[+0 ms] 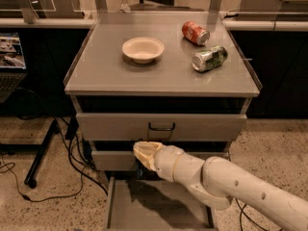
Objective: Place rxbar blueberry into bottom drawer
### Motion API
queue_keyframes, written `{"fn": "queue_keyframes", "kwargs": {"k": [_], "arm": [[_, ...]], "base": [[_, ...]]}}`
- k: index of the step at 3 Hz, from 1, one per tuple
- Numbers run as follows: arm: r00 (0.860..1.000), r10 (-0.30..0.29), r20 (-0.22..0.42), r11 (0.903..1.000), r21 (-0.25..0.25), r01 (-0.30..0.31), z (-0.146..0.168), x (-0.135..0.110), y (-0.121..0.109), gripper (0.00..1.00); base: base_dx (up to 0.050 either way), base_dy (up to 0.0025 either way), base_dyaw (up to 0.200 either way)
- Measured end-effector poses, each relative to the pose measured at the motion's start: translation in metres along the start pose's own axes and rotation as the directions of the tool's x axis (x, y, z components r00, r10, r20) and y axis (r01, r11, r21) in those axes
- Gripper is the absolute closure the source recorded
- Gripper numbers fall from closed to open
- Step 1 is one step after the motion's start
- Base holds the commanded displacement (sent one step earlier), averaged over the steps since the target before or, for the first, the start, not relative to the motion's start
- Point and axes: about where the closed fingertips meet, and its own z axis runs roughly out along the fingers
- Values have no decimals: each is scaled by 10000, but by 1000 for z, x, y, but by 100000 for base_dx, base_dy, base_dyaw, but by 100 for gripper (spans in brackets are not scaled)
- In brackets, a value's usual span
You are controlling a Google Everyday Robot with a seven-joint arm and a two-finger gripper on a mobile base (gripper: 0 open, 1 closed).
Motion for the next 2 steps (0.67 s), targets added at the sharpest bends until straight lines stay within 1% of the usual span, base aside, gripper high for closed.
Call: {"fn": "queue_keyframes", "kwargs": {"k": [1,2], "arm": [[9977,551,-386,9970,562,-529,2,39,-14,100],[9924,1000,-722,9912,947,-930,4,76,-24,100]], "base": [[0,0,0],[0,0,0]]}}
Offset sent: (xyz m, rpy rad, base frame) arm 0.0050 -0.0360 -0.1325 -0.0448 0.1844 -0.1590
